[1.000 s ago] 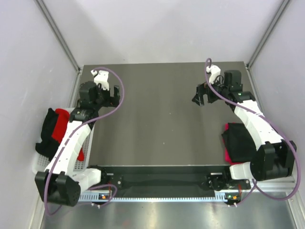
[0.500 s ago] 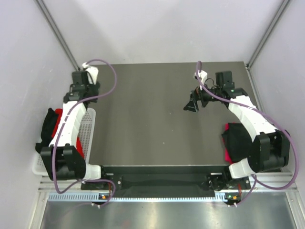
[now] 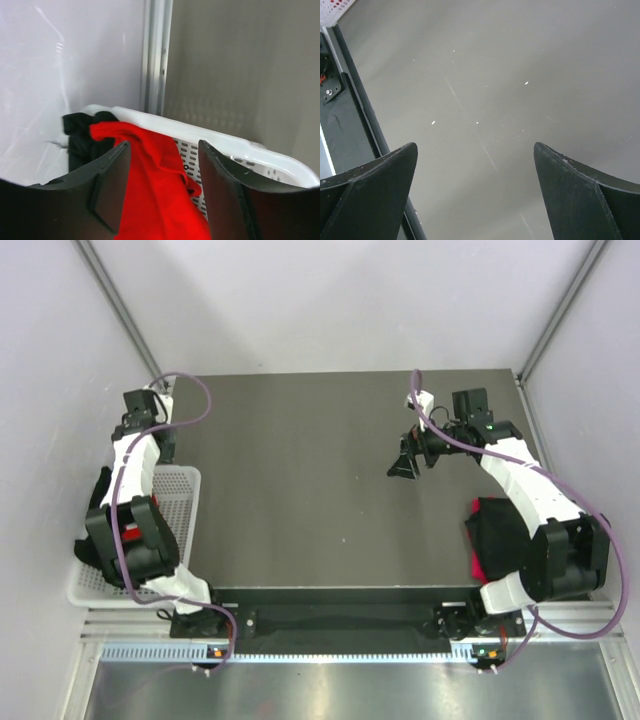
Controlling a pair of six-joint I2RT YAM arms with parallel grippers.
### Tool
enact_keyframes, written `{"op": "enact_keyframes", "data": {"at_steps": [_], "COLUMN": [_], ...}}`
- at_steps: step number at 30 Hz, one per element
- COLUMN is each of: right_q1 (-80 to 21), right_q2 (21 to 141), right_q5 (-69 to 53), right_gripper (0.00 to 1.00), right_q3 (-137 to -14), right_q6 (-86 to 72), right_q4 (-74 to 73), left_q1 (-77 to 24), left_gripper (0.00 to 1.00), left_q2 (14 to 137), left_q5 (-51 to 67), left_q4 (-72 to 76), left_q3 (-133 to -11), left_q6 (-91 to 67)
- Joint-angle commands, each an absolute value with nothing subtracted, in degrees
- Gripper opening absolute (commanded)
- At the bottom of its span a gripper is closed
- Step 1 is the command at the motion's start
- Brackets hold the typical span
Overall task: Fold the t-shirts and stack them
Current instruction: Grab the tshirt from the pile
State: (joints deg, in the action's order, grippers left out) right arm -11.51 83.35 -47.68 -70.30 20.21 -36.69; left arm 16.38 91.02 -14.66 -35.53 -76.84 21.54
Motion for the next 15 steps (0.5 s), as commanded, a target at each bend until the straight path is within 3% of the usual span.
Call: {"op": "enact_keyframes", "data": {"at_steps": [1,4,15], "right_q1": [-12.0,-12.0,-12.0], "right_q2": [80.9,80.8,83.3], "right_q5": [-48.9,-48.4,-49.7], "right_gripper": [1.0,1.0,1.0], "right_q3": [-72.3,-72.0,-72.4], "right_q6": [22.7,22.9,23.3], "right_q4": [-37.7,-37.7,-37.7], "left_q1": [17.2,18.5,19.5], "left_gripper": [0.56,0.46,0.48], "left_q2": [93.5,95.1,91.1], "left_q5": [-15.9,-17.1,-18.5], "left_q4": [-36.4,-35.8,-36.3], "left_q3": [-79.8,-79.0,-70.8], "left_q6": [22.9,23.3,23.5]}}
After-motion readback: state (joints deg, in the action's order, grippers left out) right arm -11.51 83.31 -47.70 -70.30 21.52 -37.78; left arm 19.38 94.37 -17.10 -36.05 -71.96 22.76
